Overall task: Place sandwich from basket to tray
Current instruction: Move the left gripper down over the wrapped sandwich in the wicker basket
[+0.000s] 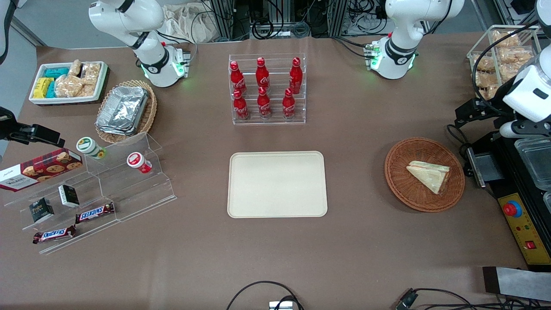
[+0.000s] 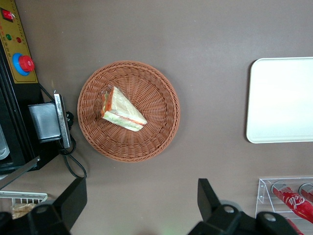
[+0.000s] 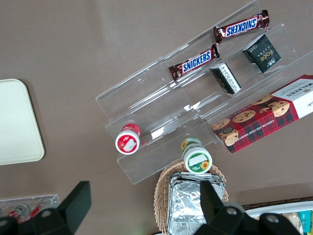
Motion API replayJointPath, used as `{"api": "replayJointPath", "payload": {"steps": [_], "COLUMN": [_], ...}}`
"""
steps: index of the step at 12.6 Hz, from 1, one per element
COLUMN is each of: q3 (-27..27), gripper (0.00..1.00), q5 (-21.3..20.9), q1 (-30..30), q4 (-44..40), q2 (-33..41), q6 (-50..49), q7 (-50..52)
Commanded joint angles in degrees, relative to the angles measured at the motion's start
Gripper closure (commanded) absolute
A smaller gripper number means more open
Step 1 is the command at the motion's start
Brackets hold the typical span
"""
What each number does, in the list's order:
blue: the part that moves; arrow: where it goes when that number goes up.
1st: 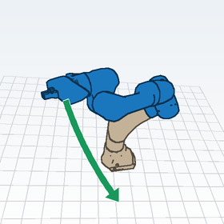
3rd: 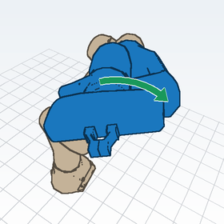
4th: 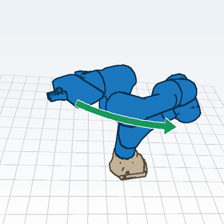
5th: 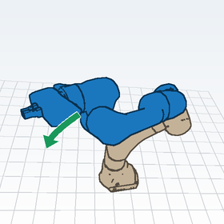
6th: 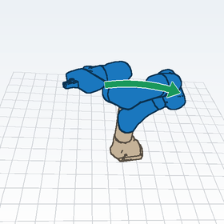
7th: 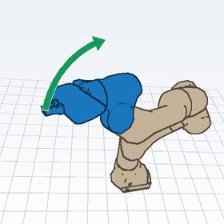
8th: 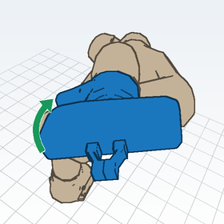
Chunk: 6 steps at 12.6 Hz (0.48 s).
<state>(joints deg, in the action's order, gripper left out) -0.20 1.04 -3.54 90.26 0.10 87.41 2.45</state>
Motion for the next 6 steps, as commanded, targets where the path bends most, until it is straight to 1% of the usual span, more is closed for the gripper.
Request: {"api": "replayJointPath", "payload": {"steps": [1, 4, 6], "q3": [0.8, 1.1, 1.2], "gripper": [0.0, 0.0, 0.0], "q5": [0.5, 0.5, 0.5], "q1": [-0.8, -0.4, 0.1], "q4": [-0.3, -0.2, 0.1], "q2": [0.3, -0.5, -1.4], "q6": [-0.5, -0.6, -0.1], "q7": [-0.3, 0.6, 7.3]}}
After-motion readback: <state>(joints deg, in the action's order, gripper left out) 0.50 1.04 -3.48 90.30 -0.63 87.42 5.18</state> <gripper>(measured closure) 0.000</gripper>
